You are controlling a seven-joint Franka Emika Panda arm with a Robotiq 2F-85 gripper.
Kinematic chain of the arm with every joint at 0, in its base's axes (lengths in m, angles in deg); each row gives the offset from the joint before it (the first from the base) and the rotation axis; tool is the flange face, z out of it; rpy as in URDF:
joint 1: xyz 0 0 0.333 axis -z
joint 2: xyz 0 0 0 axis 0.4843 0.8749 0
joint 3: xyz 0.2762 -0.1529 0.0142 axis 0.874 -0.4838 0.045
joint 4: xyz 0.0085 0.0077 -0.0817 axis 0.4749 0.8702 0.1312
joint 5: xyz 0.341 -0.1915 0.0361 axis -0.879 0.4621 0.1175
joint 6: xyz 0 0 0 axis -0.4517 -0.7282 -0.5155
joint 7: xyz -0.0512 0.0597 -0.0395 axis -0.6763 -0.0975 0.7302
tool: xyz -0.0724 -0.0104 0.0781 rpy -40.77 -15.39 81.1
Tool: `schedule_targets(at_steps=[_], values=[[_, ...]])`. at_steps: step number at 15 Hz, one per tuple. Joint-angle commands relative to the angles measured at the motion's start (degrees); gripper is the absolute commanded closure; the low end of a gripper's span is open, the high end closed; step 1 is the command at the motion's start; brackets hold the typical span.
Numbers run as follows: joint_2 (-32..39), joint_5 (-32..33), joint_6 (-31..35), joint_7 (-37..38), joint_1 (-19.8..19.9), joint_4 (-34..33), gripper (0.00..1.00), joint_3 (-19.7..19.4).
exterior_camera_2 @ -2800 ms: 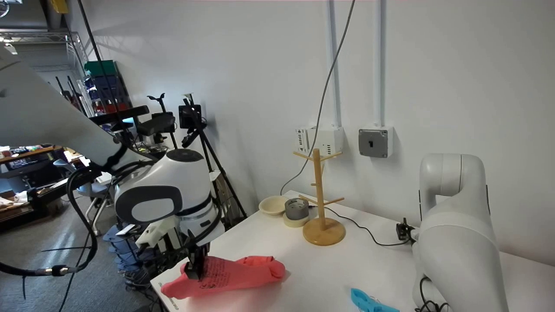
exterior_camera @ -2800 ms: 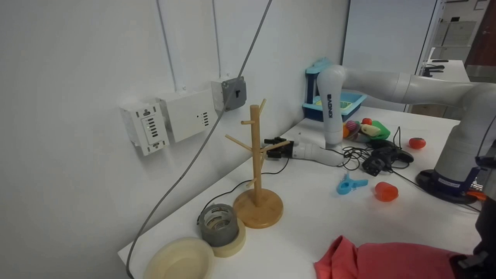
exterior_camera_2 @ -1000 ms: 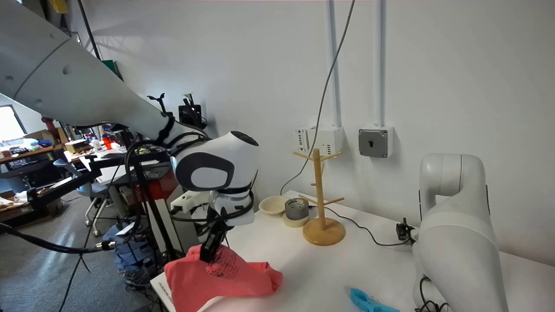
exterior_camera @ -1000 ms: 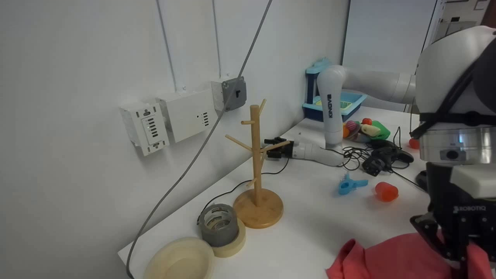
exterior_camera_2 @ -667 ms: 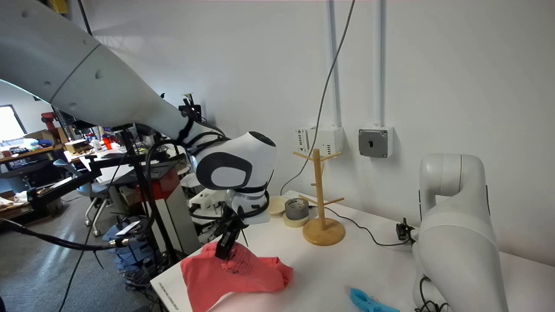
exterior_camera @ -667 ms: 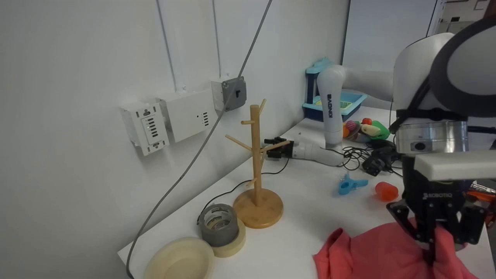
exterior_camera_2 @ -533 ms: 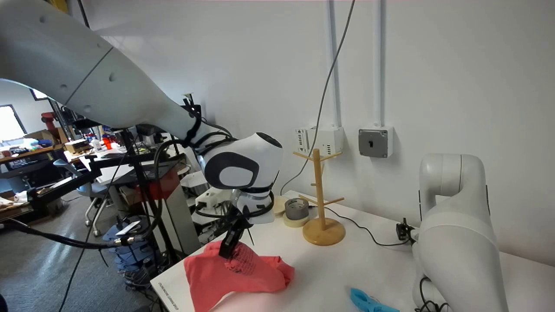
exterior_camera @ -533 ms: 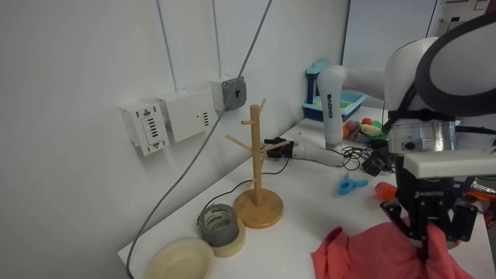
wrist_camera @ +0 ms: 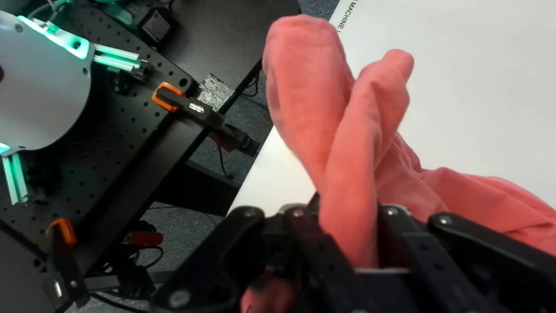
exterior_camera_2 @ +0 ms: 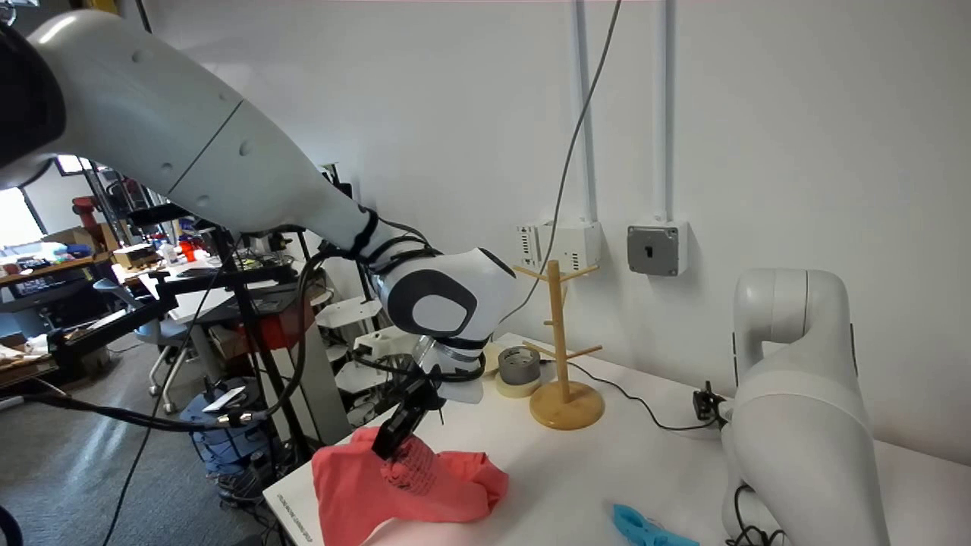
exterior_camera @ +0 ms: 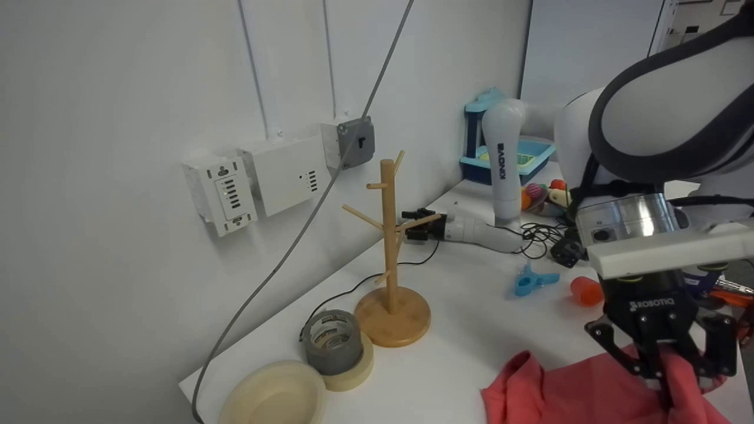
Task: Fold the sweatshirt on the table then unfold it
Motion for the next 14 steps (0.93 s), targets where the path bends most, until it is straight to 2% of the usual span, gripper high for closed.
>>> schedule_targets(at_steps=[1,6,14], values=[[3.4,1.2,-7.3,3.1,0.4,-5.2,0.96,-0.7],[7.0,1.0,-12.7,5.2,0.2,-10.7,0.96,-1.1],[14.4,1.1,-15.7,6.8,0.4,-21.9,0.96,-1.9]])
